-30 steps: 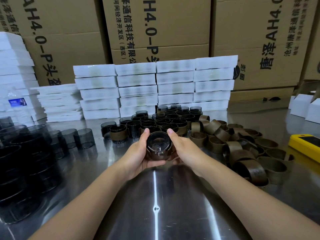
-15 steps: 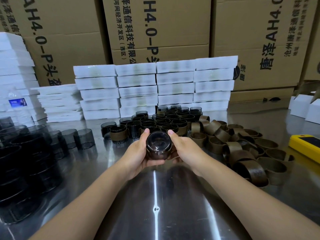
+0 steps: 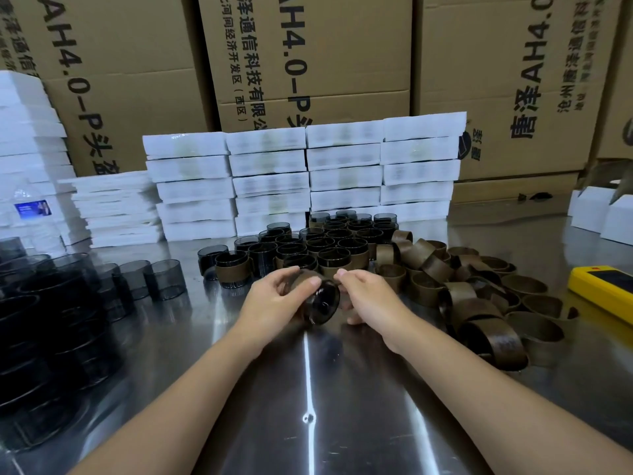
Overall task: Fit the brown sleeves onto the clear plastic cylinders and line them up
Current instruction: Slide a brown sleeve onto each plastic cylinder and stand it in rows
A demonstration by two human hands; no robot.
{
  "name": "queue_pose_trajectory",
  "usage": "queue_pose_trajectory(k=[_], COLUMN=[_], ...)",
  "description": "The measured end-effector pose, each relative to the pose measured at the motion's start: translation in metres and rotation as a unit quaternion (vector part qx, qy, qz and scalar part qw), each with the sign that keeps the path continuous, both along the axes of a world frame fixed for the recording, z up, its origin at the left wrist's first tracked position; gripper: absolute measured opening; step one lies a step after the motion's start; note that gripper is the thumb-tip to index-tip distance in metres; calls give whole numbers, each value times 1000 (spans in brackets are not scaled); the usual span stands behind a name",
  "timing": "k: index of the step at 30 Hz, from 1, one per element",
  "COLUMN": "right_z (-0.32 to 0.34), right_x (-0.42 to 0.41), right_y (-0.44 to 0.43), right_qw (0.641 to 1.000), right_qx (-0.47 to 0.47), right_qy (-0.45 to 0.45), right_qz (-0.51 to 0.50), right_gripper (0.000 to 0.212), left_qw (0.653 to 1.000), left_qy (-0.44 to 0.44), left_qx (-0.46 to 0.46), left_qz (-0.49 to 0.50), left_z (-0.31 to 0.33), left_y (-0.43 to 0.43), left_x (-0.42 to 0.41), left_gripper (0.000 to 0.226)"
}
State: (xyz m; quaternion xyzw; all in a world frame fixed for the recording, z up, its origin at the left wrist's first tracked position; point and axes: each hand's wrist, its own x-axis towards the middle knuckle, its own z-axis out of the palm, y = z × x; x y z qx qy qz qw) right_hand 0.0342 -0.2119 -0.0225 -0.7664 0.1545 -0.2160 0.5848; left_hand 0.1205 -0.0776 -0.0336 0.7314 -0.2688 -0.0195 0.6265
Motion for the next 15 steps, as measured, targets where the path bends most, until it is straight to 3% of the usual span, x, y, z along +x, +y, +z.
queue_pose_trajectory(k=[1,5,10,15], right_z=[0,-3,-3,-1], right_x=[0,3,2,0], right_y=[-1,-1,-1,-1], right_qw=[1000,1000,999,999], right_qx=[4,-10,-25,-18], right_qy=[-3,-3,0,-3], right_qz=[-7,-20,-30,-26], right_gripper=[28,30,30,28], left_qw=[1000,990,960,963], left_qy=[-16,-108,-210,-167], left_qx=[14,68,157,164], left_qz=[7,54,101,135], left_z=[-1,-1,0,-3], left_y=[1,2,5,10], left_x=[0,-3,1,11], left_gripper=[43,28,40,60])
